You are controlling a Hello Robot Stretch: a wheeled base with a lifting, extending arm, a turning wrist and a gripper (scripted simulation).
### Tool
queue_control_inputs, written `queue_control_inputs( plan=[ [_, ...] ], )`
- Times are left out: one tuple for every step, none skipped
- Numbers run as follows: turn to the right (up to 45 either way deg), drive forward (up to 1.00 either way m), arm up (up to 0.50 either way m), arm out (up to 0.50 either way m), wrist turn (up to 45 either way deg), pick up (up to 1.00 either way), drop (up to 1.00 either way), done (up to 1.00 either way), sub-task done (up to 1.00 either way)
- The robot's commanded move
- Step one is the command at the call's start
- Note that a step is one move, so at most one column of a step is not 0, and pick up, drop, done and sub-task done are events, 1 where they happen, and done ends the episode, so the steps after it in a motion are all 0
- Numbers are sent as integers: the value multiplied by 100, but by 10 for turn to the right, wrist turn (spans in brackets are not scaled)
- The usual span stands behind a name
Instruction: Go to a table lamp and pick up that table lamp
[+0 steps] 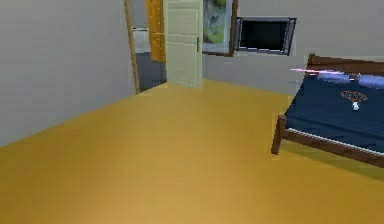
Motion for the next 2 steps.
queue_control_inputs(
  plan=[
    [-450,0,0,0,0,0,0,0,0],
    [-360,0,0,0,0,0,0,0,0]
  ],
)
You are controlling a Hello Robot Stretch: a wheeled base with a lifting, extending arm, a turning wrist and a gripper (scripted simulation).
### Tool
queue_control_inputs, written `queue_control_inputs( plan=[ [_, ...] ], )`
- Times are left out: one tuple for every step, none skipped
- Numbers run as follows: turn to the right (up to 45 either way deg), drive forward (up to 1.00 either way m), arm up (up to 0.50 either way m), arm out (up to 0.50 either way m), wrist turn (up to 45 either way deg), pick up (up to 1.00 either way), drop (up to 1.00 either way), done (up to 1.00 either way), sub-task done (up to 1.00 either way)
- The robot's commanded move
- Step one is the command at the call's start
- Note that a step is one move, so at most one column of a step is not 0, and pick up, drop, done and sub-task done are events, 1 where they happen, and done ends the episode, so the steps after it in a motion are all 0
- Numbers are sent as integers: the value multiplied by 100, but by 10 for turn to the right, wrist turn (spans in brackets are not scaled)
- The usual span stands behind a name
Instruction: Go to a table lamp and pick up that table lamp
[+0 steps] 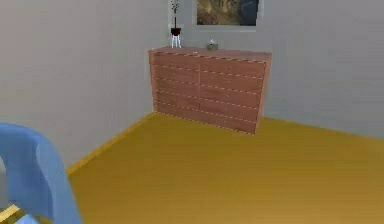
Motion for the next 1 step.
queue_control_inputs(
  plan=[
    [0,30,0,0,0,0,0,0,0]
  ],
)
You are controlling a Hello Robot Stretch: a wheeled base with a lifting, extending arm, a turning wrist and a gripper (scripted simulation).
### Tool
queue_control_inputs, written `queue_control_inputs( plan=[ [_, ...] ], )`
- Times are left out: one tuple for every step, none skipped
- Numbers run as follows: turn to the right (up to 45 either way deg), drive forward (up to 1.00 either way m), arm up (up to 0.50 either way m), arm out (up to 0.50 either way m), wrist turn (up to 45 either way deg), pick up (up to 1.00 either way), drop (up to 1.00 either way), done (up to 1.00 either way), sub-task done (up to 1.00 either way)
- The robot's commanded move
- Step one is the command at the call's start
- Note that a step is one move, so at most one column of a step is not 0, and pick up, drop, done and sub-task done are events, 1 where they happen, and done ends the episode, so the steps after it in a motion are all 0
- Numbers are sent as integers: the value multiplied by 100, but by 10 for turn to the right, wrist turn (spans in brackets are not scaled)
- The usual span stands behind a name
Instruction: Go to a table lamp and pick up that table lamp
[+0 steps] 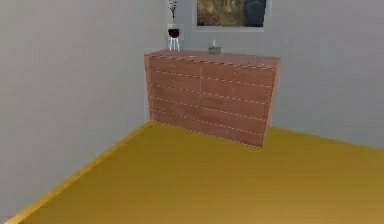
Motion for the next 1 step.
queue_control_inputs(
  plan=[
    [450,0,0,0,0,0,0,0,0]
  ],
)
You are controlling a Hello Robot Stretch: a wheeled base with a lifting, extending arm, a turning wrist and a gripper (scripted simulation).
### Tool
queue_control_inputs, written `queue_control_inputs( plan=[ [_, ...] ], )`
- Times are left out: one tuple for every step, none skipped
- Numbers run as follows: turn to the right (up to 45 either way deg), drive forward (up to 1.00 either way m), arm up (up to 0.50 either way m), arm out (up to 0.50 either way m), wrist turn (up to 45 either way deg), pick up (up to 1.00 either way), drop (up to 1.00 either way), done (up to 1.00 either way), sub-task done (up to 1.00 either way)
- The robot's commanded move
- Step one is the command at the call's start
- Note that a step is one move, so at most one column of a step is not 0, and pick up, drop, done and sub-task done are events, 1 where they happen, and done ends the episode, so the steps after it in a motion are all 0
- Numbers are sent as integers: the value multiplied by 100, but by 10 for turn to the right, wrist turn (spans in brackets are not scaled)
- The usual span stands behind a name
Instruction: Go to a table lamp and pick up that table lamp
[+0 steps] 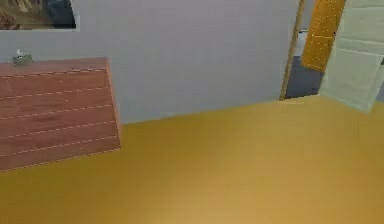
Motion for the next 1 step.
queue_control_inputs(
  plan=[
    [450,0,0,0,0,0,0,0,0]
  ],
)
